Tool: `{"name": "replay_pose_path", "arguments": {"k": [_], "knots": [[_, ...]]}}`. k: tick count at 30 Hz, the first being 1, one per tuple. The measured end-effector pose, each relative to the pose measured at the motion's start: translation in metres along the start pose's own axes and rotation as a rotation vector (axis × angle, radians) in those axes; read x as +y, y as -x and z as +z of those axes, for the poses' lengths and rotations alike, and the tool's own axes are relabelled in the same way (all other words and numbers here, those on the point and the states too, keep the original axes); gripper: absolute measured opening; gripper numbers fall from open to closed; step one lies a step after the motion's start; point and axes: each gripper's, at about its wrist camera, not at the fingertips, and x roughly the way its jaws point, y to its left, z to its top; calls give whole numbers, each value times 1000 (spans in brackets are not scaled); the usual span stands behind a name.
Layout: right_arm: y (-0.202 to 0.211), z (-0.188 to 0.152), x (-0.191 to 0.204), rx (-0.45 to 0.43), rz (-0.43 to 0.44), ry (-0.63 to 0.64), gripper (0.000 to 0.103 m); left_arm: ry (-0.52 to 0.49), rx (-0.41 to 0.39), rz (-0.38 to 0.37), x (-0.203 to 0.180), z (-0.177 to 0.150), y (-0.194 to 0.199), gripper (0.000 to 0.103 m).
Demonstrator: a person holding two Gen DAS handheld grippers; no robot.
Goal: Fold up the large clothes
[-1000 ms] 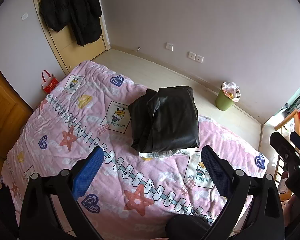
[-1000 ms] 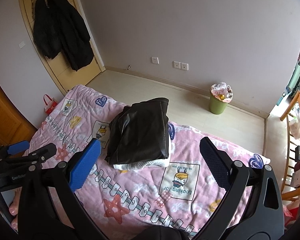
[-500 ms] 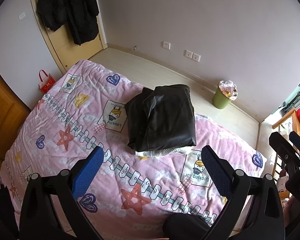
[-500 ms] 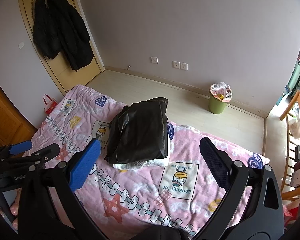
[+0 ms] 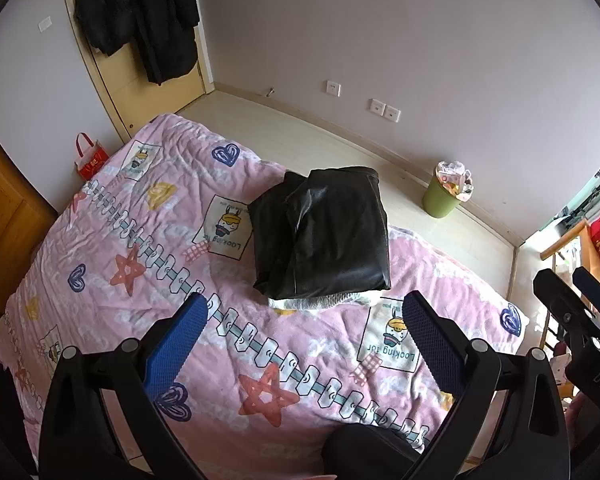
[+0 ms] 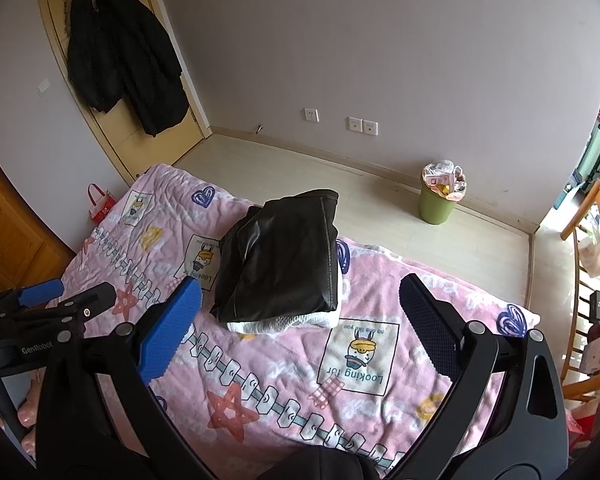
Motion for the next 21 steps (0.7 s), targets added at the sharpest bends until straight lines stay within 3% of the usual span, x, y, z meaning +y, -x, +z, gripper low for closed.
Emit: {"name": "replay_pose_path", "arguments": {"k": [21], "knots": [[-4,-3,1,24,-8,-18,97,-4,-2,-4,-1,0,3,95]]}}
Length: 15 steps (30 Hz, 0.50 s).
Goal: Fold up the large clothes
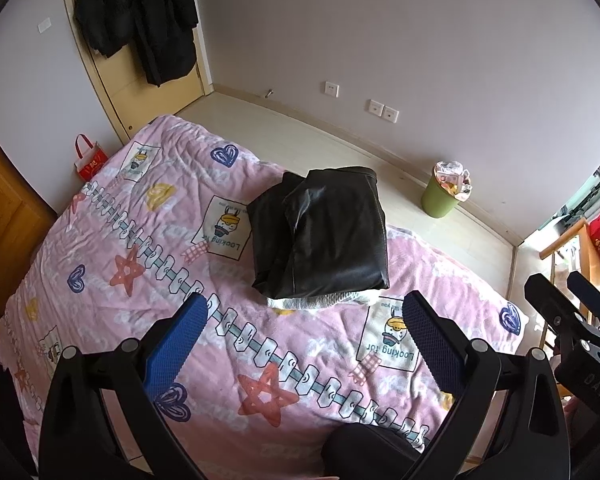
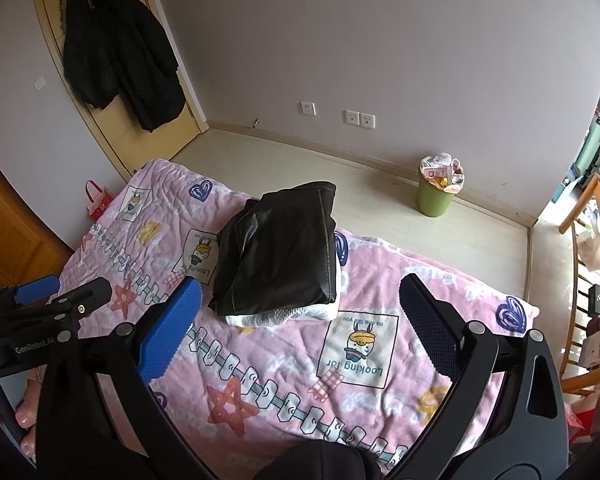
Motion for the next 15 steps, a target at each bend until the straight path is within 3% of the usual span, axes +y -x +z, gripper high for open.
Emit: {"name": "replay_pose_path", "arguments": {"k": [15], "knots": [[-2,5,9,6,-5,8,97,12,-15,-6,7,5,2,95]]}}
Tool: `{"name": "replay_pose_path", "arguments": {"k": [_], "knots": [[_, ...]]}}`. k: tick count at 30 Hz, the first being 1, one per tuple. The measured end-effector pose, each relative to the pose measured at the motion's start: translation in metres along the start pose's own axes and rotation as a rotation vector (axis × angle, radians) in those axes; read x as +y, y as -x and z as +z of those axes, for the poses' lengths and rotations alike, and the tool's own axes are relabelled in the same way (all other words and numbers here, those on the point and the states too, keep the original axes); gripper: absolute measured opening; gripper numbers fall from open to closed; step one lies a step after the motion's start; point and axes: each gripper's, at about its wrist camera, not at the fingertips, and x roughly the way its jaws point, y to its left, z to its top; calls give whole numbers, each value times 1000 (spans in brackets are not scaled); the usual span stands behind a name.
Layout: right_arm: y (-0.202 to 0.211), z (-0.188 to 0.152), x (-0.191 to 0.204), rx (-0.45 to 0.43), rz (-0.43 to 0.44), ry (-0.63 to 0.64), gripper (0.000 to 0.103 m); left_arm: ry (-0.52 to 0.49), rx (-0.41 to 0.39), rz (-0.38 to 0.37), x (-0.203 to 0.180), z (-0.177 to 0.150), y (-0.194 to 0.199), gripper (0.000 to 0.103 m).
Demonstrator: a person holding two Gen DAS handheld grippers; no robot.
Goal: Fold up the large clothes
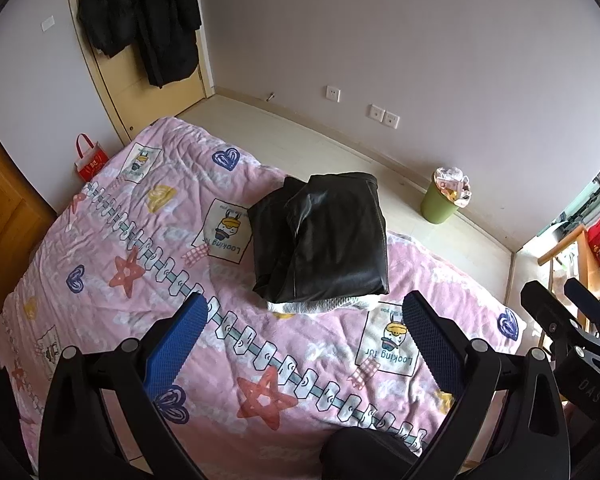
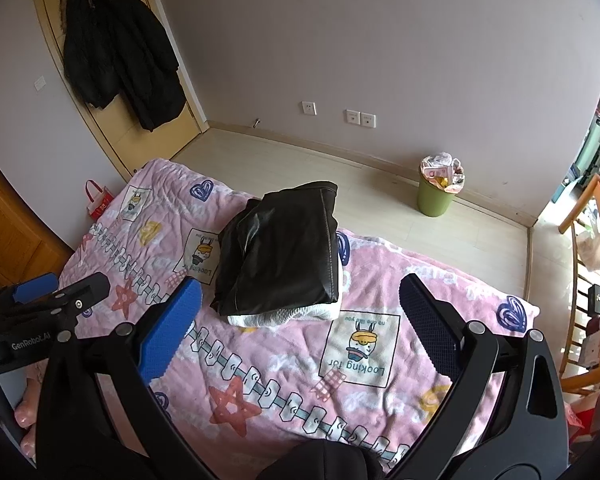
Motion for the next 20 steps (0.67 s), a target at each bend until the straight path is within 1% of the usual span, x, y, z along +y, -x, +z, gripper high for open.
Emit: {"name": "replay_pose_path", "arguments": {"k": [6,10,20], "knots": [[-1,-1,1,8,-2,-6,97,-4,-8,9,0,2,-1,95],[-2,0,2,25,12,-13,97,8,0,-2,2,2,-3,95],[-4,7,4,25,6,-14,97,40,7,-17,15,3,-4,95]]}}
